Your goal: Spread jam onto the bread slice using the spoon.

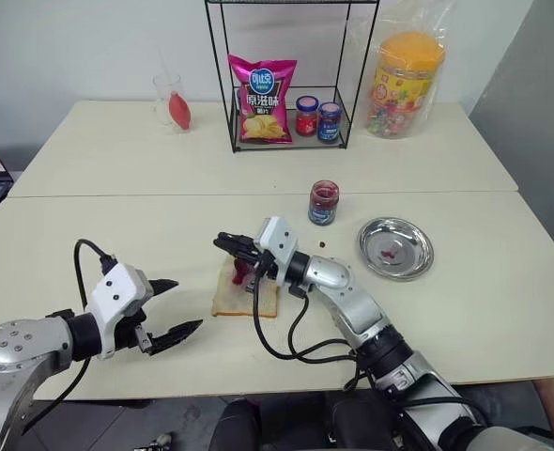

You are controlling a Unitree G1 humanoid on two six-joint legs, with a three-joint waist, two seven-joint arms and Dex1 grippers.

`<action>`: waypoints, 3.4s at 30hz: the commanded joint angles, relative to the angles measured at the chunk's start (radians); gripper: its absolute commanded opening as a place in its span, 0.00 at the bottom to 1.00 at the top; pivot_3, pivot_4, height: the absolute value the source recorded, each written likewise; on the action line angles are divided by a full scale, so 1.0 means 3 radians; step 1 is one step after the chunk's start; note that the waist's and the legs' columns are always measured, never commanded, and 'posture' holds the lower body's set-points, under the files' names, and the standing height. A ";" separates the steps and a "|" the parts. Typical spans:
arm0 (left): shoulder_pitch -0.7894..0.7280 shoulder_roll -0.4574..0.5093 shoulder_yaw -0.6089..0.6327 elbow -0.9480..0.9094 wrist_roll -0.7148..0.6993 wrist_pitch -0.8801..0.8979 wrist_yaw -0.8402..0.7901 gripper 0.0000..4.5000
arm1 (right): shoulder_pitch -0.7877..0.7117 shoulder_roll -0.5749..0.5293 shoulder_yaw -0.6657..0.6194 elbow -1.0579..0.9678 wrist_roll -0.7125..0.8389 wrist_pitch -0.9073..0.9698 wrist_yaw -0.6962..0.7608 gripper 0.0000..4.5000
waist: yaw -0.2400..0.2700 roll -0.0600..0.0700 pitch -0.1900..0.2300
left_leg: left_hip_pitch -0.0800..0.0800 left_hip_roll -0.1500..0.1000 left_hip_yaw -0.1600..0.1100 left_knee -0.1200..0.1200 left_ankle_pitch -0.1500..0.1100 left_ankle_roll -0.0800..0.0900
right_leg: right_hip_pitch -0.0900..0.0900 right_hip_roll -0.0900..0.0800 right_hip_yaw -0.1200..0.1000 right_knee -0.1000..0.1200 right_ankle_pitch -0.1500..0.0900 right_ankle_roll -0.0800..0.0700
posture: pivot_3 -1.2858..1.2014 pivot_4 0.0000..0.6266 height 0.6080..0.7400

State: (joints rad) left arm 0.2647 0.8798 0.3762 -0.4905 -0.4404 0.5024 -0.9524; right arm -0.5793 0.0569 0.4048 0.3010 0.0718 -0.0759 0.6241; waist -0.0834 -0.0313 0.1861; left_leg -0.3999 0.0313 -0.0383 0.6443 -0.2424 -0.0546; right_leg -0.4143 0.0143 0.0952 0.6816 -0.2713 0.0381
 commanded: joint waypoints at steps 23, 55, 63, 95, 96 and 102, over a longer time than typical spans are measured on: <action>-0.0069 -0.0007 -0.0035 0.0086 0.0026 -0.0149 0.0019 1.00 | -0.0047 0.0082 -0.0334 -0.0343 0.0397 0.0747 0.0060 0.00 | -0.0002 0.0000 0.0000 | 0.0000 0.0000 -0.0002 -0.0001 0.0000 0.0000 | 0.0000 0.0000 -0.0003 0.0000 0.0004 -0.0008 | 0.52 0.24 1.00; -0.0023 -0.0062 0.0065 0.0329 -0.0019 -0.0430 -0.0066 1.00 | -0.0509 0.0739 -0.1494 0.0108 0.2322 0.3053 -0.0871 0.00 | -0.0008 0.0001 0.0000 | 0.0002 0.0000 0.0000 0.0001 0.0000 0.0001 | 0.0003 0.0001 0.0000 -0.0001 0.0000 0.0008 | 0.52 0.24 1.00; -0.0013 -0.0060 0.0058 0.0213 -0.0045 -0.0333 -0.0040 1.00 | -0.0551 0.0782 -0.1456 0.0184 0.2396 0.2940 -0.1026 0.00 | -0.0015 0.0002 0.0001 | -0.0002 0.0001 0.0000 -0.0006 0.0000 0.0001 | -0.0002 0.0002 -0.0001 -0.0003 -0.0001 0.0004 | 0.52 0.24 1.00; -0.0202 -0.0017 -0.0016 0.0121 -0.0089 -0.0137 -0.0014 1.00 | -0.0854 0.0833 -0.1310 0.0411 0.2589 0.2665 -0.1121 0.00 | -0.0019 0.0003 0.0002 | -0.0002 0.0002 -0.0001 -0.0006 0.0000 0.0002 | -0.0003 0.0003 0.0000 -0.0004 0.0002 0.0005 | 0.52 0.24 1.00; -0.0210 -0.0014 -0.0020 0.0124 -0.0090 -0.0133 -0.0018 1.00 | -0.0857 0.0874 -0.1264 0.0439 0.2523 0.2583 -0.1119 0.00 | -0.0019 0.0003 0.0002 | -0.0002 0.0002 -0.0001 -0.0008 0.0000 0.0002 | -0.0003 0.0003 -0.0001 -0.0004 0.0001 0.0005 | 0.52 0.24 1.00; -0.0249 -0.0015 -0.0054 0.0117 -0.0086 -0.0112 -0.0014 1.00 | -0.0882 0.0912 -0.1061 0.0659 0.2230 0.2186 -0.1014 0.00 | -0.0022 0.0003 0.0002 | -0.0005 0.0002 0.0002 -0.0008 0.0000 0.0002 | -0.0007 0.0003 0.0001 -0.0005 0.0000 0.0005 | 0.52 0.24 1.00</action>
State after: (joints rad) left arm 0.1981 0.8616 0.3558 -0.4307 -0.4588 0.4722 -0.9535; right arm -0.7757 0.1358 0.0776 0.5029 0.7580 0.6262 0.2998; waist -0.0901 -0.0305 0.1866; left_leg -0.4013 0.0318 -0.0378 0.6418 -0.2424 -0.0541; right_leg -0.4164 0.0152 0.0954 0.6802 -0.2712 0.0396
